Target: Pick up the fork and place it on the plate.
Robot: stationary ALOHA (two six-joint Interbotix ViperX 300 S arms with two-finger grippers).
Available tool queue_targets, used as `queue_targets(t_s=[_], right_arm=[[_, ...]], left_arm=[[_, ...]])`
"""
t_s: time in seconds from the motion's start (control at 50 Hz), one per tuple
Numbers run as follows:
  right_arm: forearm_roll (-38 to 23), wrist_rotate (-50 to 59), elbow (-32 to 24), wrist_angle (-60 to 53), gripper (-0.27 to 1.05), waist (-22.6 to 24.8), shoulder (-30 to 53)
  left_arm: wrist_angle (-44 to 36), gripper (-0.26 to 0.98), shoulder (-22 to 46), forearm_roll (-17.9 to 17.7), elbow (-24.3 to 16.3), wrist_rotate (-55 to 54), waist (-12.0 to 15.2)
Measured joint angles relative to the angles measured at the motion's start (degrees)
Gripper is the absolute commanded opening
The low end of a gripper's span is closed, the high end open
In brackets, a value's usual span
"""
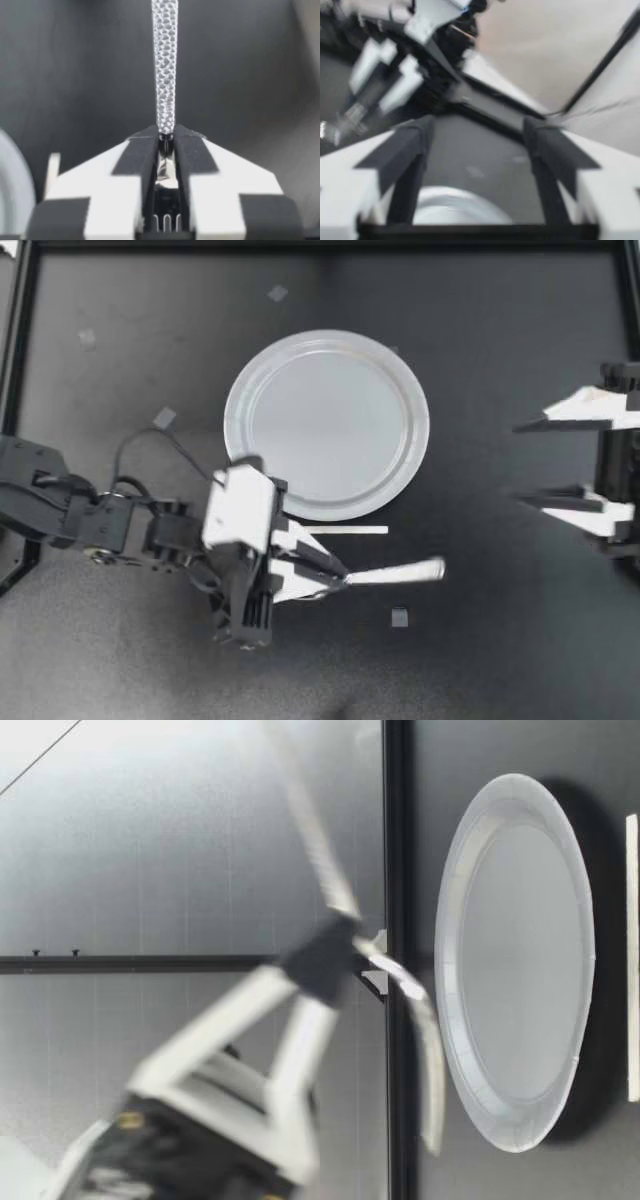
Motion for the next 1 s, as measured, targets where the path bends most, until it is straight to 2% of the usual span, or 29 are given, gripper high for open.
queue_targets(t_s=[0.12, 0.3, 0.44, 0.52, 0.66, 0.88, 1.0], right_arm=[[-0.09, -17.84, -3.69, 1.49, 0.7, -0.7, 4.75], [-0.09, -42.89, -6.77, 0.44, 0.71, -1.67, 5.71], [0.18, -61.17, -6.59, -5.98, 0.71, -1.76, 8.26], [2.02, -70.93, -6.68, -11.25, 0.71, -1.85, 12.39], [7.82, -79.1, -6.59, -19.34, 0.71, -1.85, 17.75], [9.76, -79.72, -6.68, -23.38, 0.69, -1.85, 22.32], [9.76, -79.72, -6.59, -23.99, 0.68, -1.76, 22.41]], left_arm=[[-12.57, 0.06, -1.76, -1.14, 3.16, -11.43, 0.0], [-34.01, 0.06, -3.34, -1.49, 8.26, -32.78, 0.18], [-47.02, 0.06, -1.85, -1.67, 8.88, -46.67, 0.35], [-48.87, 0.06, 0.62, -1.76, 7.21, -52.56, 0.53], [-49.13, 0.06, 3.78, -1.76, 4.75, -59.41, 0.97], [-49.13, 0.06, 4.13, -1.76, 4.39, -61.0, 1.49], [-46.41, 0.06, 4.22, -1.76, 4.31, -61.08, 1.49]])
